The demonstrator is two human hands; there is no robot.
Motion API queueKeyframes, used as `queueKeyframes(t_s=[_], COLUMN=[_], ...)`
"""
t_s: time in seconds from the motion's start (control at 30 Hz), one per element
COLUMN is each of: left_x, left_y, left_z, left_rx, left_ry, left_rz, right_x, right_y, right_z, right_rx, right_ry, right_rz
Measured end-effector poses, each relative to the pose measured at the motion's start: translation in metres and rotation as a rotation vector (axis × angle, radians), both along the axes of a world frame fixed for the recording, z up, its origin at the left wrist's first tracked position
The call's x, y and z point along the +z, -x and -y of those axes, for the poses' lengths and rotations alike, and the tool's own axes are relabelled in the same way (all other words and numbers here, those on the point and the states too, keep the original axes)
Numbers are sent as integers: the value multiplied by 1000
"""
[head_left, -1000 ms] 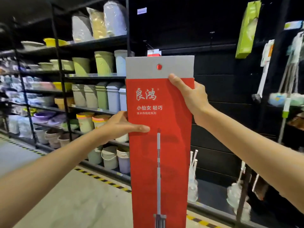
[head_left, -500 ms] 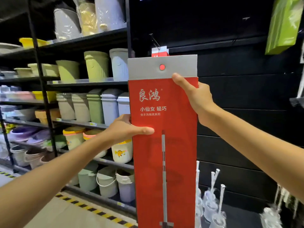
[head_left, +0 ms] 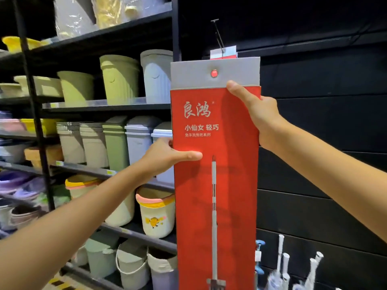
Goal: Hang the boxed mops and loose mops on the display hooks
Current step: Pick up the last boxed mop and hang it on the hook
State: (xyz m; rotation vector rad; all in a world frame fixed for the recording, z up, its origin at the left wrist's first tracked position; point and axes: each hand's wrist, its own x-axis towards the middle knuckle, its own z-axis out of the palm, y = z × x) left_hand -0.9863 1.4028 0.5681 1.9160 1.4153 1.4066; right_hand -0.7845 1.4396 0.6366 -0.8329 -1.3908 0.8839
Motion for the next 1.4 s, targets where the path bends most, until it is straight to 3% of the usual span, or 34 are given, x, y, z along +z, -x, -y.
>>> queueKeyframes(t_s=[0.6, 0.8, 1.4], left_x=[71, 105, 200], left_y=[75, 76, 65], left_z=[-299, -379, -519], left_rx=[-268, -298, -322], left_ry=[-73, -46, -60], left_rz=[93, 214, 332], right_x=[78, 118, 221], right_y=[82, 91, 78], right_z=[-248, -307, -467], right_rx=[-156, -210, -160], right_ry=[-52, -102, -187], right_rz=[-48, -87, -56])
